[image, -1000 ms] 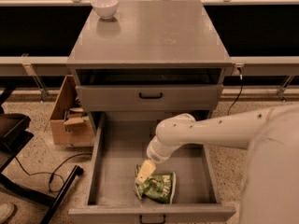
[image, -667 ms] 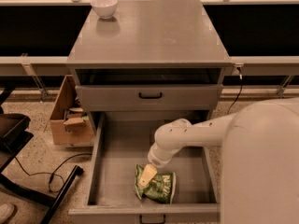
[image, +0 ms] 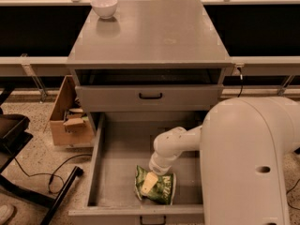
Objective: Pick green jalapeno chip bag from middle drawer and place on counter
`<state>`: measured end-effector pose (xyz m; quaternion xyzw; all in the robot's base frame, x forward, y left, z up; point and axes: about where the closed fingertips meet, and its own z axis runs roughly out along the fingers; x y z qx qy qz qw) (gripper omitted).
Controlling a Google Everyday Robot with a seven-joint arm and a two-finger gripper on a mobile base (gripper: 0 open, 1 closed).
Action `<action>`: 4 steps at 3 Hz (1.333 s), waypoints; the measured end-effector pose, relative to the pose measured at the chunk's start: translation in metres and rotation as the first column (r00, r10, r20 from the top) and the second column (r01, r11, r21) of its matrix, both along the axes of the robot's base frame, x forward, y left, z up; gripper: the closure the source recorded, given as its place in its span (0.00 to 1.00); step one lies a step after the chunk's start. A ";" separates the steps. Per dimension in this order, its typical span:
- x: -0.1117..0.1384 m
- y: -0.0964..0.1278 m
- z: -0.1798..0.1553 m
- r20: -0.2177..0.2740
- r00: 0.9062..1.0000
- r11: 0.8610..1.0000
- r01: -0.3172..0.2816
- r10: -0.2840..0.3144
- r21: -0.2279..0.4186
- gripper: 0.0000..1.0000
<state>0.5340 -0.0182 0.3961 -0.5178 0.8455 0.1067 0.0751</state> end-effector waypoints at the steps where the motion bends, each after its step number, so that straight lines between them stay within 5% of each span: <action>1: -0.016 0.006 -0.017 -0.037 0.999 1.000 0.014 -0.014 0.025 0.17; 4: -0.054 0.052 -0.021 -0.096 0.994 0.991 -0.042 0.054 0.124 0.87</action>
Offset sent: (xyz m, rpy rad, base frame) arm -0.0546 0.0536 -0.0144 0.0927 0.0445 0.0299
